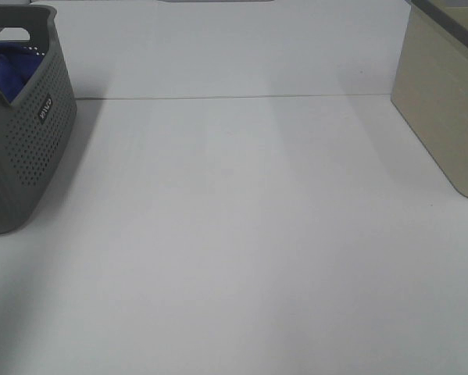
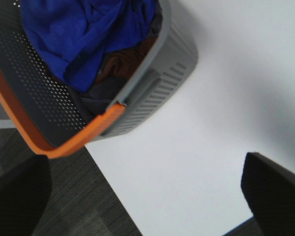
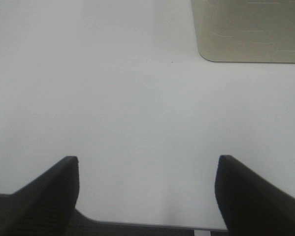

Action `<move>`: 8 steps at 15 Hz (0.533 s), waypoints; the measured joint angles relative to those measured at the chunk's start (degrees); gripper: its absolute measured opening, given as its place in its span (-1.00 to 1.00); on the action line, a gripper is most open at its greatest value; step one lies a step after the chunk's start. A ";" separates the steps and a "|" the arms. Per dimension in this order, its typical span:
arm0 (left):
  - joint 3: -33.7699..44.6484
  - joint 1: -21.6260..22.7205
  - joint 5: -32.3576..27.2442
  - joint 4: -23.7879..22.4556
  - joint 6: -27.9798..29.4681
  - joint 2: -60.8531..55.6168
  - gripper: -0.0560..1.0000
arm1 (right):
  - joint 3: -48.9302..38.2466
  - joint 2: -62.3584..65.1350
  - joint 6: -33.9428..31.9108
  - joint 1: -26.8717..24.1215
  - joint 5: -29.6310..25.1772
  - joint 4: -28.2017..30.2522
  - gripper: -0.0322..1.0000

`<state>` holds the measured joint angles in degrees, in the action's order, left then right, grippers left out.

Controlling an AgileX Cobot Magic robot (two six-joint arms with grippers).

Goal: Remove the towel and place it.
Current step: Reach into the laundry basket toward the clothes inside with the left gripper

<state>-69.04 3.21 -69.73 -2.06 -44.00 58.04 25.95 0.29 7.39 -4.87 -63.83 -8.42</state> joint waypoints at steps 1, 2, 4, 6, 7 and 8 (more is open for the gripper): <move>-2.35 0.00 0.00 -0.40 -0.97 3.27 0.98 | 0.00 0.00 0.00 0.00 0.00 0.00 0.51; -6.42 0.00 0.06 -1.26 -2.69 9.17 0.98 | 0.00 0.00 0.00 0.00 0.00 0.00 0.51; -14.21 0.52 0.11 -4.53 -5.79 18.33 0.98 | 0.00 0.00 0.00 0.00 0.00 0.00 0.51; -21.31 3.50 0.17 -8.82 -6.82 27.44 0.98 | 0.00 0.00 0.00 0.00 0.00 0.00 0.51; -24.01 5.16 0.17 -9.28 -7.91 31.34 0.98 | 0.00 0.00 0.00 0.00 0.00 0.00 0.51; -26.13 6.47 0.23 -9.45 -9.97 34.95 0.98 | 0.00 0.00 0.00 0.00 0.00 0.00 0.51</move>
<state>-95.17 9.68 -69.50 -11.52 -53.97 92.99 25.95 0.29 7.39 -4.87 -63.83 -8.42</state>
